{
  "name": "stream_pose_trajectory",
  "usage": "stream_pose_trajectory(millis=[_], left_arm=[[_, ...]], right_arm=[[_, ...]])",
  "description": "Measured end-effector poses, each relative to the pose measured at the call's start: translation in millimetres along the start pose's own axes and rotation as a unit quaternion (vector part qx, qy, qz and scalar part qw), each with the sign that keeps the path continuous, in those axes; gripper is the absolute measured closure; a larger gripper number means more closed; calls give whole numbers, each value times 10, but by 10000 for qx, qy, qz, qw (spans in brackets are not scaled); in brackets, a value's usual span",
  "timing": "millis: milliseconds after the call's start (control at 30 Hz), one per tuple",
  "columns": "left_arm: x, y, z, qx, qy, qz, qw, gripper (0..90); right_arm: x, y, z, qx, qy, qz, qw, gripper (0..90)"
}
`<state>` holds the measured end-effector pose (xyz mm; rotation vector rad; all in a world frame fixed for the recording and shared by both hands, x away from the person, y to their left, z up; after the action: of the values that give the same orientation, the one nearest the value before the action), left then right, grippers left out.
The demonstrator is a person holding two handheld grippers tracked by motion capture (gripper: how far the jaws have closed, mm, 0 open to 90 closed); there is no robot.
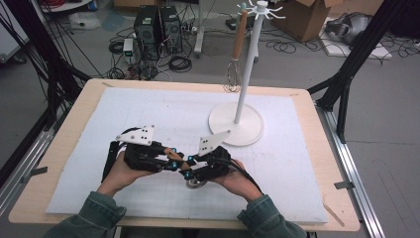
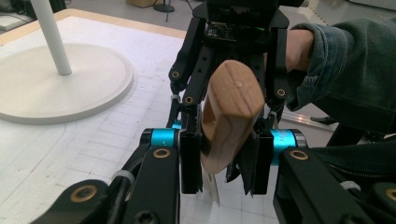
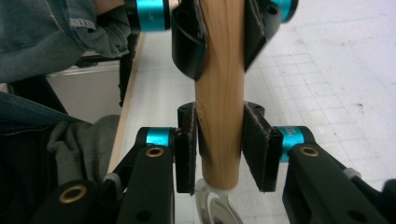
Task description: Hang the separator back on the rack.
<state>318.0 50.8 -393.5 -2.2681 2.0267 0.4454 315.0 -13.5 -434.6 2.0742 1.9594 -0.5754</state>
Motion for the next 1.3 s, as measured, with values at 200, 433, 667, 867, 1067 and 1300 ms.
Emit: stream_pose_trajectory(millis=[200, 433, 667, 867, 1067, 1300], left_arm=[[4, -8, -23, 41, 15, -82, 10000, 706], [-108, -61, -41, 28, 94, -353, 9993, 525], [-245, -125, 19, 5, 34, -682, 9977, 442], [-357, -211, 80, -50, 1, -1038, 9946, 368], [-469, -284, 179, -126, -27, -1260, 9919, 305], [-594, -367, 272, -129, -82, -1639, 9864, 276]], right_arm=[[-14, 9, -7, -47, 5, 92, 9999, 716], [-103, 90, -9, 145, 173, 354, 9991, 717], [-288, 178, -48, 372, 433, 547, 9969, 717], [-433, 255, -63, 479, 559, 694, 9949, 717], [-589, 347, -81, 575, 668, 870, 9923, 717], [-801, 433, -105, 685, 768, 1064, 9890, 717]])
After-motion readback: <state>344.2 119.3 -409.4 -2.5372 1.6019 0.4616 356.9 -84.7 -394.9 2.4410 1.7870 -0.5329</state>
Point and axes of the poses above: each handheld gripper's, and its own axes: x roughly forward along the jaws, z roughly out of its underside, y roughly to its right, the point moved 10 cm from there along x, roughly forward along the jaws, and after that the axes turned 6 degrees about y, right-handed, at the moved point
